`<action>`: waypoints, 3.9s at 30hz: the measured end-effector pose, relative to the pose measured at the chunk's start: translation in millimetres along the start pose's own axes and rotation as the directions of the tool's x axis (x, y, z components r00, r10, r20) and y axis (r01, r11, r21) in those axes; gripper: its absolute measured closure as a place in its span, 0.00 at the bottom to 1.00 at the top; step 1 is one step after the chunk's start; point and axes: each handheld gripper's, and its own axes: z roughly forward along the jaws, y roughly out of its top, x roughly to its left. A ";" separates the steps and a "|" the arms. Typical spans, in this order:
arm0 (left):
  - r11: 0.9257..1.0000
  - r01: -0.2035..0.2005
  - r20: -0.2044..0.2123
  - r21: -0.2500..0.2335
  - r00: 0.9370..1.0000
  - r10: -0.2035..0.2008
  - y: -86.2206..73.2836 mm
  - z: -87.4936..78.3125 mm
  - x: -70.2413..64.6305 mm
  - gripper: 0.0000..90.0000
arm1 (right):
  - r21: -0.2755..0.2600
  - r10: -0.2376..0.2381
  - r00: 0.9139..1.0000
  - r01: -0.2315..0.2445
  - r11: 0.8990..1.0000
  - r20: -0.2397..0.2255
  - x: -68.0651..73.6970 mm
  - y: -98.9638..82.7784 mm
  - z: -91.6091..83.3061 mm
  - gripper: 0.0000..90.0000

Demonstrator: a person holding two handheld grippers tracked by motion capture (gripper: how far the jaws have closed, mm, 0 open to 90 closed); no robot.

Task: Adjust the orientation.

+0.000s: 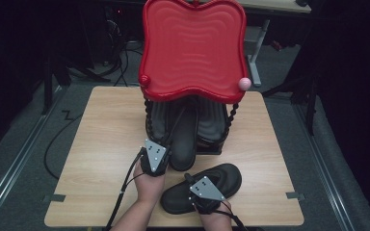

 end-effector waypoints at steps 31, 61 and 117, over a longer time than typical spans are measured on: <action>1.000 0.018 -0.070 -0.008 0.997 -0.018 4.7 6.0 12.7 0.93 | 0.000 -0.037 0.999 0.037 0.999 -0.025 8.6 19.9 21.0 1.00; 0.999 -0.038 0.154 0.033 0.988 0.033 -37.2 -28.2 -13.6 0.91 | -0.031 0.021 0.999 -0.020 0.999 0.049 -28.5 45.8 50.3 1.00; 0.995 -0.073 0.051 0.068 0.996 0.070 -20.3 16.2 6.8 1.00 | -0.163 0.194 0.968 -0.168 0.972 0.161 -82.9 118.2 108.2 0.93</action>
